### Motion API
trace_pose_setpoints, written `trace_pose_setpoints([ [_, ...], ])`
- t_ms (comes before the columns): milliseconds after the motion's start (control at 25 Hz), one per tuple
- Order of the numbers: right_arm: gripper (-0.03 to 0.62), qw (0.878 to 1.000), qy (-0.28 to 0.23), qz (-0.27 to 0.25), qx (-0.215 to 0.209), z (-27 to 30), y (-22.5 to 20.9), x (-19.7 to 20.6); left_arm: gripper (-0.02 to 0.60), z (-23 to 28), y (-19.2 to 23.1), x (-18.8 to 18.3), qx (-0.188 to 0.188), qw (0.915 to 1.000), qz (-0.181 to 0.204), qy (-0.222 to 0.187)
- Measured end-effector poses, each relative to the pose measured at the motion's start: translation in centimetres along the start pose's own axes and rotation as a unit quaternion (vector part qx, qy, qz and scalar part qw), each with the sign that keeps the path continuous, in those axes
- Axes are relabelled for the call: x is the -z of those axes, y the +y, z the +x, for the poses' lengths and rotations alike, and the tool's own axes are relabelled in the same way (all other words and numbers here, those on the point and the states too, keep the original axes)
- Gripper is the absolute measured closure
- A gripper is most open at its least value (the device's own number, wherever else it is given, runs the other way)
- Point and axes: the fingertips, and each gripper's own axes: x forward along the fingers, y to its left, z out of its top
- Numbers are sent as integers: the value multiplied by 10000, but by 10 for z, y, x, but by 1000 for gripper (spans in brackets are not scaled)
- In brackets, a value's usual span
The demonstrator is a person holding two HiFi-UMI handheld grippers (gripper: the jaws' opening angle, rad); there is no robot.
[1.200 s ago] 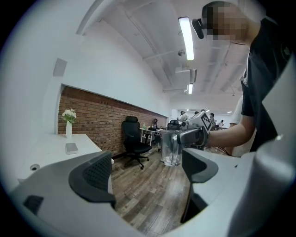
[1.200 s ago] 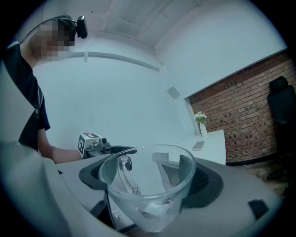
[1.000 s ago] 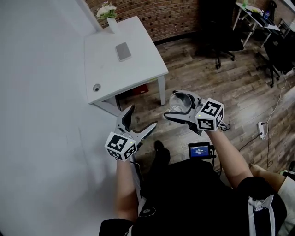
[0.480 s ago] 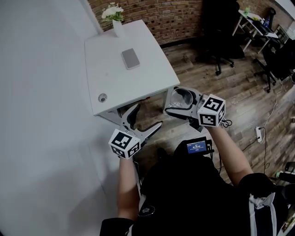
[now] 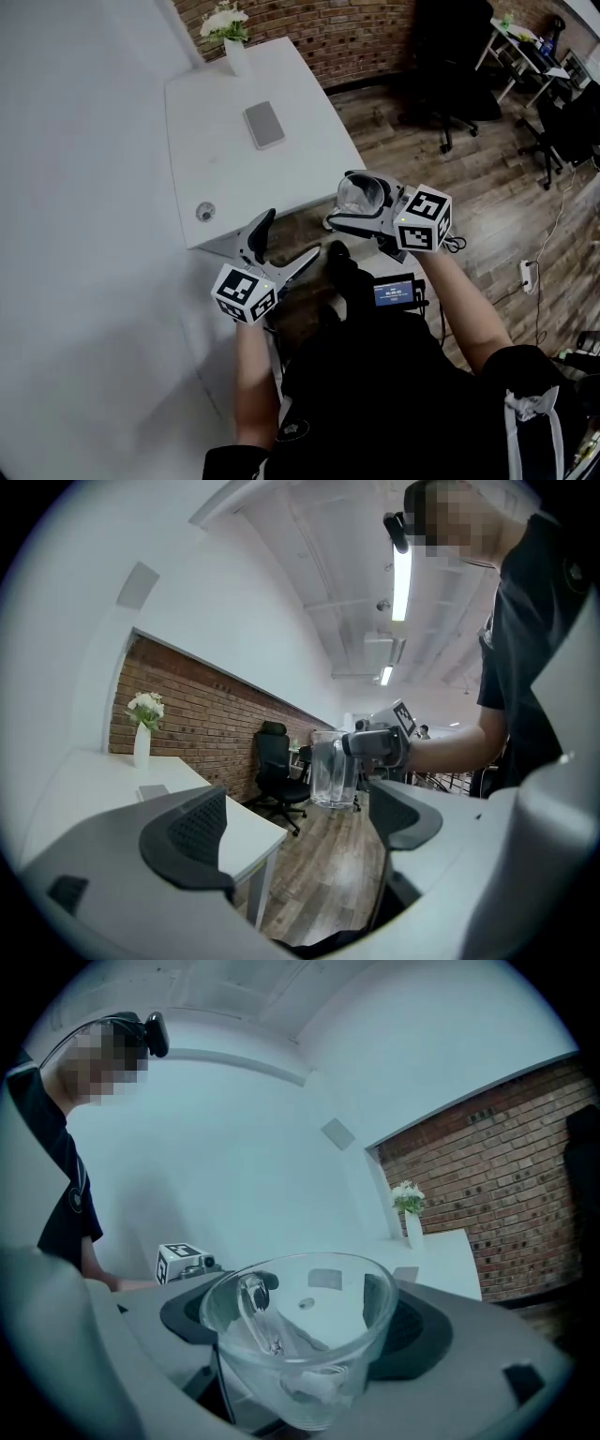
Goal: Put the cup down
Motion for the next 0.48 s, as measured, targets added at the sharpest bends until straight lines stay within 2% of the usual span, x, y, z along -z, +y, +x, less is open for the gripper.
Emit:
trace_pose_setpoints([
  [240, 143, 9996, -38, 36, -292, 38, -55, -9, 98, 33, 53, -2, -220, 9997, -68, 109],
  [480, 143, 9989, -82, 16, -459, 50, -112, -29, 98, 75, 84, -22, -338, 9992, -149, 152],
])
